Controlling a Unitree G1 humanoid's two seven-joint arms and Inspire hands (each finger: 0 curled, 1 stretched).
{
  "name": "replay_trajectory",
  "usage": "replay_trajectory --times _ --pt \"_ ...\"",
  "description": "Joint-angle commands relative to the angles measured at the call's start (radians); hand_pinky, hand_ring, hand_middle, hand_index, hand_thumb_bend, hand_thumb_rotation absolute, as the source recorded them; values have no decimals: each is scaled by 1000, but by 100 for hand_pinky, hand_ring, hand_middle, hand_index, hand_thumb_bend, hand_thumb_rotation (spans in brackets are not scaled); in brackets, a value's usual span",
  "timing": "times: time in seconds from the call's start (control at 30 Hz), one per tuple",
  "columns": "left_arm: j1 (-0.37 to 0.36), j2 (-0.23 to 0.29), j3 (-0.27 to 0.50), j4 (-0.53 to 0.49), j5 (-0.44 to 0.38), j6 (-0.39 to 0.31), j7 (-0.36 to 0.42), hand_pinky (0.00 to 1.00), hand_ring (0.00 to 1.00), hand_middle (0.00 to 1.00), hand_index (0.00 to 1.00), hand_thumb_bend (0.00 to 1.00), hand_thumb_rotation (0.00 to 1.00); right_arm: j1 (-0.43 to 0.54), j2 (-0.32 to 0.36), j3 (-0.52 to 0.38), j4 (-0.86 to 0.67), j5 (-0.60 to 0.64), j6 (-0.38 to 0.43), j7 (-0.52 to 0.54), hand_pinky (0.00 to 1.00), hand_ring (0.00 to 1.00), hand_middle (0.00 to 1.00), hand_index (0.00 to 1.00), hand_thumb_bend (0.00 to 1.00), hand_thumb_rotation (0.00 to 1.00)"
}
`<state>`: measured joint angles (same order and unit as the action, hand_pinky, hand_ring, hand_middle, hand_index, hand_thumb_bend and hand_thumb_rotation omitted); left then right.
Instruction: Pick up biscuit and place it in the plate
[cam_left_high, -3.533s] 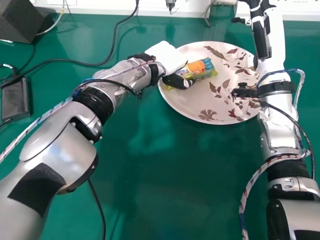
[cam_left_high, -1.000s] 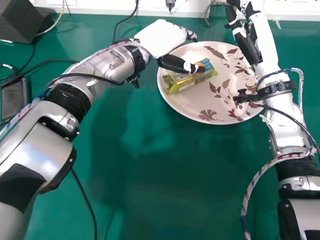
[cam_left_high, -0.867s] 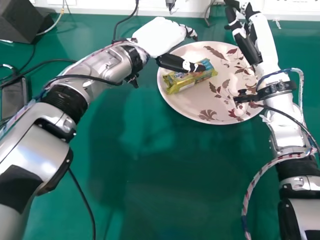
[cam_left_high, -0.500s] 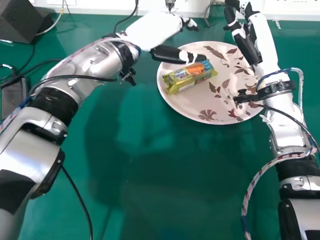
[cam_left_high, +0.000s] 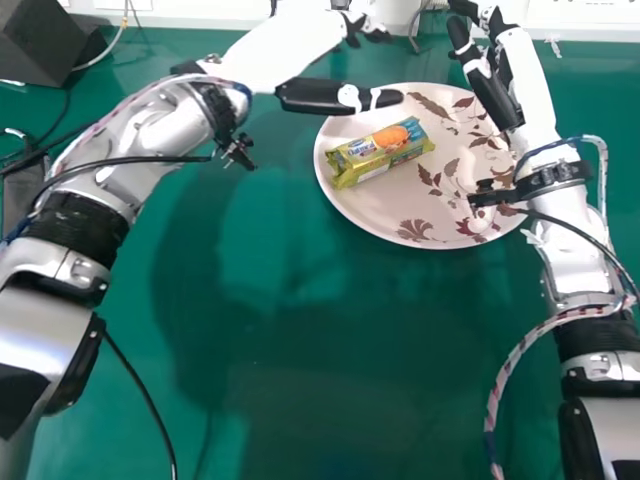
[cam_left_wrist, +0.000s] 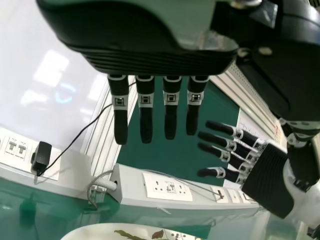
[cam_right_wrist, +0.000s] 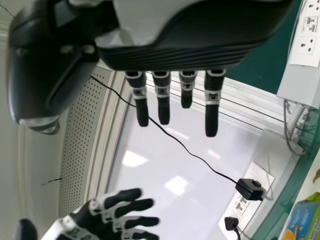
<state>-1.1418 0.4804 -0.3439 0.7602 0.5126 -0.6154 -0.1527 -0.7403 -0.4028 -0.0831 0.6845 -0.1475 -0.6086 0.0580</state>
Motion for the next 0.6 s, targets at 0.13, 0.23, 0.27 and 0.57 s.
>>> replay_trajectory --times 0.13,0.23,0.27,0.57 --pt "44 21 58 -48 -77 -28 -47 67 78 85 86 100 100 -7 -10 -2 -3 11 -5 6 72 85 91 88 83 26" --pt "63 28 82 -60 -109 -48 -66 67 78 85 86 100 100 -5 -11 -2 -10 9 -2 5 70 86 91 88 82 24" --pt "70 29 90 -65 -122 -49 -76 67 77 85 86 100 100 -4 -11 -3 -11 10 0 7 71 86 92 88 81 24" --pt "122 36 158 -88 -253 -69 -163 69 77 86 86 100 100 -6 -14 -5 -5 18 -4 15 75 89 92 88 81 24"
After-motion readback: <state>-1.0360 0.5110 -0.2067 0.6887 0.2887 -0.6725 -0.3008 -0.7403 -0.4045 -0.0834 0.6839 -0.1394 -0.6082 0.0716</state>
